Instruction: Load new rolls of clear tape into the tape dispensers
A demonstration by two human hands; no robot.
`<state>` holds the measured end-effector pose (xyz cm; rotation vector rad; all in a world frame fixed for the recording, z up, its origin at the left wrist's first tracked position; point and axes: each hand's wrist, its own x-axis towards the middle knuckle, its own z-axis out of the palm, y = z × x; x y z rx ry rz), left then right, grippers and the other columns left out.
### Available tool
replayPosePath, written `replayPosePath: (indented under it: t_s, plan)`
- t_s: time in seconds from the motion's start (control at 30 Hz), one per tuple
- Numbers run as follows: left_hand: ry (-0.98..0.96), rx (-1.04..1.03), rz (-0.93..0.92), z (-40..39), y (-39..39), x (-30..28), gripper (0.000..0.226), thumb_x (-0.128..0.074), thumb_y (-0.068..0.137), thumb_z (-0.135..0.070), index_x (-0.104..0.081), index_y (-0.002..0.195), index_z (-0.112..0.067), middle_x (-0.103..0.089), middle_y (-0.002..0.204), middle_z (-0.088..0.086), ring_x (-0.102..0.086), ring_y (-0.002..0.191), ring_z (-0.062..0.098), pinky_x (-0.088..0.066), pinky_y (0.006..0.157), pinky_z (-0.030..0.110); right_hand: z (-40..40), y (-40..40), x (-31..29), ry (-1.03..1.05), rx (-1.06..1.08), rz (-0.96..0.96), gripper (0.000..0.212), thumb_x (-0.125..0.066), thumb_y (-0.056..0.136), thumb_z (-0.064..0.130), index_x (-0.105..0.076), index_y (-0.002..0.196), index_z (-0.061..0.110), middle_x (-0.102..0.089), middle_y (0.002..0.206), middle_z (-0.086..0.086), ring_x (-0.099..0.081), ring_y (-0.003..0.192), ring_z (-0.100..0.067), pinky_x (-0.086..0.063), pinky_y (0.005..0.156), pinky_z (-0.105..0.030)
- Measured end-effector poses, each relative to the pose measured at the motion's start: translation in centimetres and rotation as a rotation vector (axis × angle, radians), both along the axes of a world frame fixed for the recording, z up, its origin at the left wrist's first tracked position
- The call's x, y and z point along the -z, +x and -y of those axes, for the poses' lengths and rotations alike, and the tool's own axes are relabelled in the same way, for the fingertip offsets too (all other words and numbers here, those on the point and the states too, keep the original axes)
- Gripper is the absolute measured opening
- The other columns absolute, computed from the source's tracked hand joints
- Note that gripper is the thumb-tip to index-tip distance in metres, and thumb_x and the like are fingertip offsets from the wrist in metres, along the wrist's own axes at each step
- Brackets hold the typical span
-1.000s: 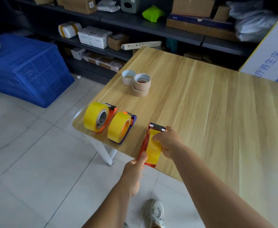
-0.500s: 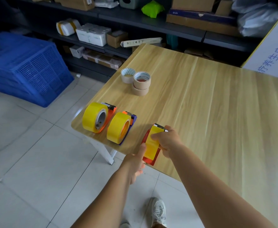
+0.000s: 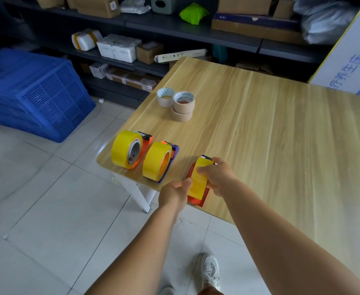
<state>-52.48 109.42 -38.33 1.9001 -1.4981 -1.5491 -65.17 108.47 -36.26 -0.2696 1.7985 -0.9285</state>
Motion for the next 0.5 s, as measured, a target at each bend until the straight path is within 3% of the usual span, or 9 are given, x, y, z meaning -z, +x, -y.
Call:
replayPosePath:
  t_s: [0.1,0.2,0.27,0.37,0.43,0.5]
  plan:
    - [-0.024,-0.009,0.032,-0.2,-0.2,-0.3,0.046,-0.047,0.094,-0.050,-0.062,0.118,-0.014,-0.065,0.112,0.004,-0.056,0.100,0.020,-0.045,0.082,0.030,-0.4,0.3,0.0,-0.012,0.022,-0.040,0.067,-0.074,0.076,0.011,-0.041,0.133,0.022,-0.060,0.095,-0.007,-0.066,0.096,-0.029,-0.057,0.084,-0.048]
    - [-0.076,-0.037,0.053,-0.3,-0.5,-0.6,0.042,-0.049,0.094,-0.045,-0.065,0.112,-0.011,-0.064,0.101,0.000,-0.056,0.096,0.017,-0.043,0.077,0.029,-1.0,0.3,0.3,-0.017,0.029,-0.144,0.037,-0.078,0.075,0.022,-0.050,0.098,0.016,-0.066,0.094,-0.010,-0.070,0.089,-0.029,-0.058,0.081,-0.048]
    - [-0.142,-0.034,0.088,-0.4,-0.7,-0.9,0.041,-0.050,0.094,-0.043,-0.067,0.111,-0.009,-0.067,0.107,0.006,-0.061,0.104,0.023,-0.042,0.077,0.028,-1.5,0.6,0.1,-0.006,-0.013,-0.241,0.031,-0.076,0.078,0.032,-0.050,0.084,0.016,-0.067,0.085,-0.008,-0.071,0.083,-0.027,-0.059,0.076,-0.040]
    - [-0.224,0.035,0.151,-0.8,-0.5,-1.3,0.042,-0.047,0.097,-0.040,-0.065,0.116,-0.007,-0.065,0.119,0.009,-0.058,0.112,0.026,-0.037,0.078,0.028,-2.6,1.0,-1.0,0.025,-0.091,-0.334,0.041,-0.069,0.082,0.045,-0.055,0.101,0.011,-0.062,0.086,-0.006,-0.063,0.071,-0.021,-0.047,0.049,-0.029]
    - [-0.280,0.153,0.229,-0.7,-0.3,-1.0,0.048,-0.044,0.097,-0.045,-0.061,0.119,-0.006,-0.063,0.122,0.011,-0.057,0.113,0.028,-0.041,0.082,0.032,-3.4,1.0,-1.7,0.017,-0.152,-0.375,0.054,-0.063,0.086,0.047,-0.047,0.124,0.013,-0.061,0.103,-0.006,-0.056,0.074,-0.020,-0.039,0.050,-0.027]
    - [-0.349,0.250,0.323,-0.8,0.0,-1.4,0.057,-0.041,0.096,-0.049,-0.049,0.133,-0.007,-0.055,0.135,0.011,-0.051,0.123,0.029,-0.043,0.094,0.038,-4.0,0.8,-2.4,-0.023,-0.221,-0.442,0.068,-0.057,0.090,0.047,-0.030,0.145,0.018,-0.056,0.127,-0.006,-0.058,0.089,-0.024,-0.043,0.062,-0.030]
